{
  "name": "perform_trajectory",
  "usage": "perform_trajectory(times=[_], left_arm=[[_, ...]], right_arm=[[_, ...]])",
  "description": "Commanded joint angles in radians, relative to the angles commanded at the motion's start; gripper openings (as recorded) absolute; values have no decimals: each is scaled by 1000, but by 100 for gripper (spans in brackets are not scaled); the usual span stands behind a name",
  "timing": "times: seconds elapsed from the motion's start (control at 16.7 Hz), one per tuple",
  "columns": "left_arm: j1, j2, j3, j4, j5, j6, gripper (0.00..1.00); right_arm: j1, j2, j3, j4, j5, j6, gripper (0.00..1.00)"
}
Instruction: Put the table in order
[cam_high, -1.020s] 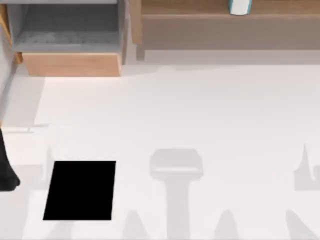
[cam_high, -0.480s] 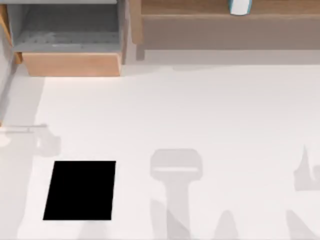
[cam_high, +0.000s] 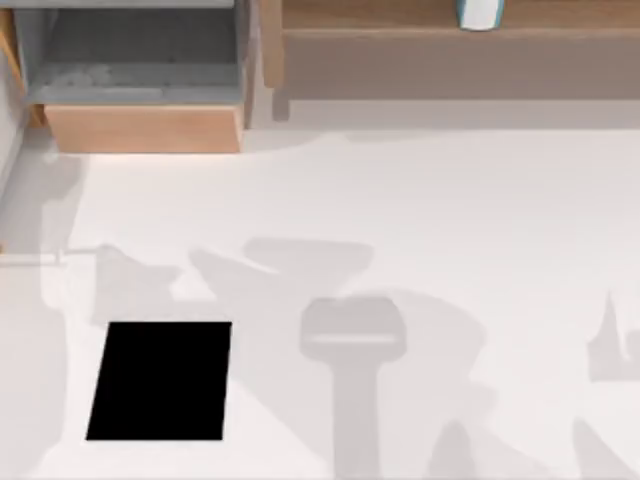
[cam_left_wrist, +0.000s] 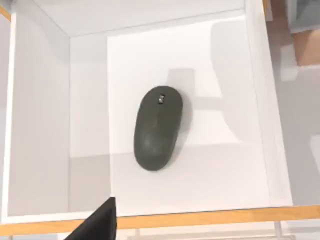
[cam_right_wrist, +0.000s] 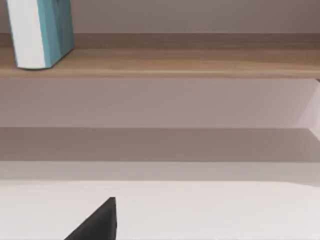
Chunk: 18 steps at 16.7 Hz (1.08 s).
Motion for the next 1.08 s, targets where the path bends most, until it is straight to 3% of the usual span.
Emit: perform_trajectory(times=[0.3,0.54,0.78,1.08], left_arm=[[78,586,543,-308,10,134,100],[114,914,864,-480,24,216,100],[113,1080,1051,-561,40,273,100],[109,1106,1090,-570,45,286,100]], right_arm=[[0,0,0,0,0,0,100],[0,0,0,0,0,0,100],[0,0,0,0,0,0,100],[0,0,0,0,0,0,100]])
